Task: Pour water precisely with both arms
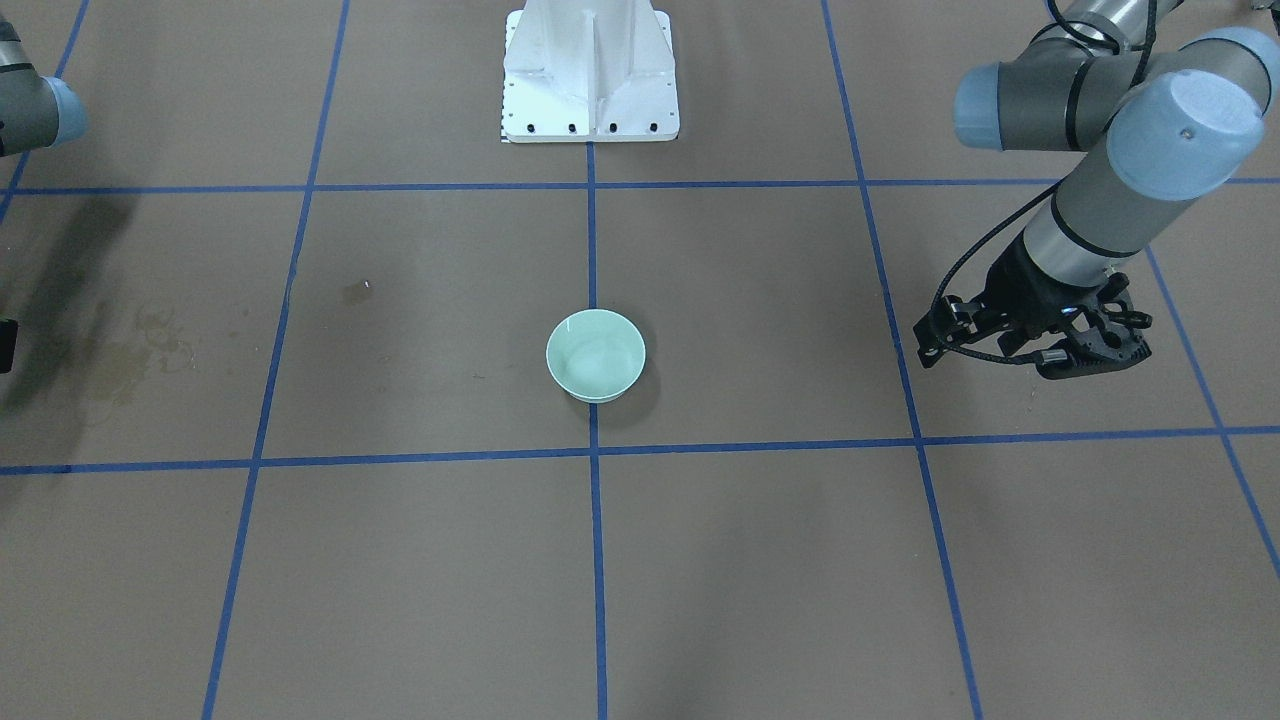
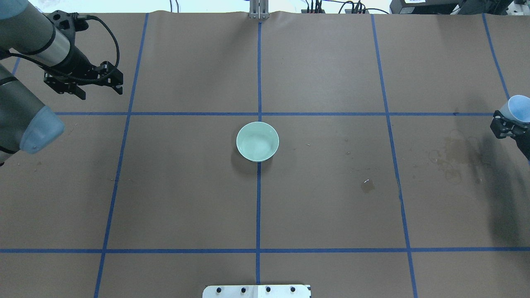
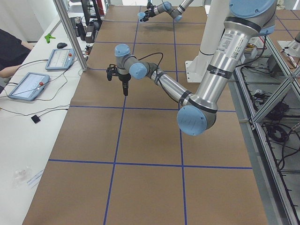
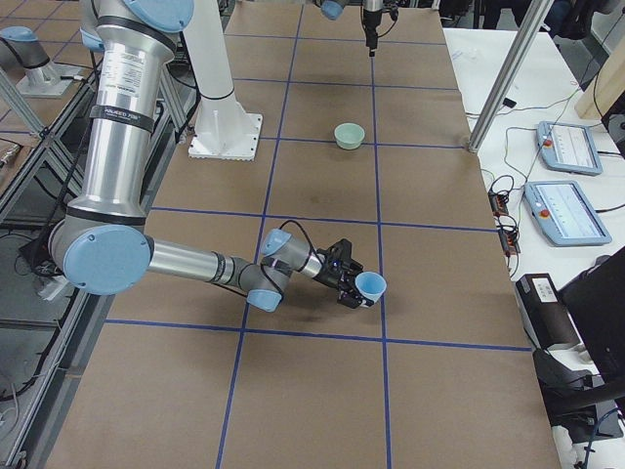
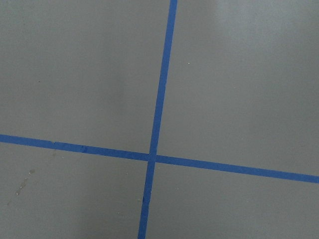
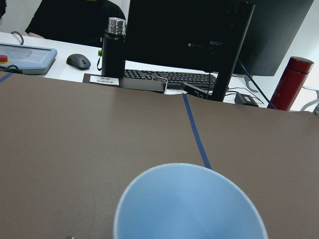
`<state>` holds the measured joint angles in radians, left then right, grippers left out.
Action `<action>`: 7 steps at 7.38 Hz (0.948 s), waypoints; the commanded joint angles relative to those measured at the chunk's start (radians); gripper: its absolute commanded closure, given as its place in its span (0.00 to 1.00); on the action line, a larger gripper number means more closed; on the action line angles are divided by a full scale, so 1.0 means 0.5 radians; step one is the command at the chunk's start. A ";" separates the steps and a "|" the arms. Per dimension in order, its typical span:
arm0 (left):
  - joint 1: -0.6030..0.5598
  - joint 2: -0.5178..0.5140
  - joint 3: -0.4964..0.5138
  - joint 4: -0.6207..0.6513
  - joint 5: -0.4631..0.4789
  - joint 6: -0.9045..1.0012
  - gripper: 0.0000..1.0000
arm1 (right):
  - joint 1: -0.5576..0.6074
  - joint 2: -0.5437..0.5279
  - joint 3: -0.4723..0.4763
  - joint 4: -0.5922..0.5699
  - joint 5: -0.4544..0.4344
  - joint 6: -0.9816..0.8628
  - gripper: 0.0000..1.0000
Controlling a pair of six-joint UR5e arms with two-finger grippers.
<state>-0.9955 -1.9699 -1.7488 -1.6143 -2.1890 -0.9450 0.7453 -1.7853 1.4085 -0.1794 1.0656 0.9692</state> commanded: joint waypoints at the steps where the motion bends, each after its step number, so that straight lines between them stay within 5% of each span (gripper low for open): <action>1: 0.000 -0.002 0.000 -0.002 0.000 0.000 0.00 | -0.024 -0.025 -0.004 0.052 0.001 0.031 1.00; 7: 0.000 -0.015 0.000 0.001 0.000 0.003 0.00 | -0.260 -0.102 -0.007 0.101 -0.232 0.197 1.00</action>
<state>-0.9956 -1.9735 -1.7496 -1.6138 -2.1890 -0.9435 0.6407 -1.8206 1.4052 -0.1299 0.9663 1.0613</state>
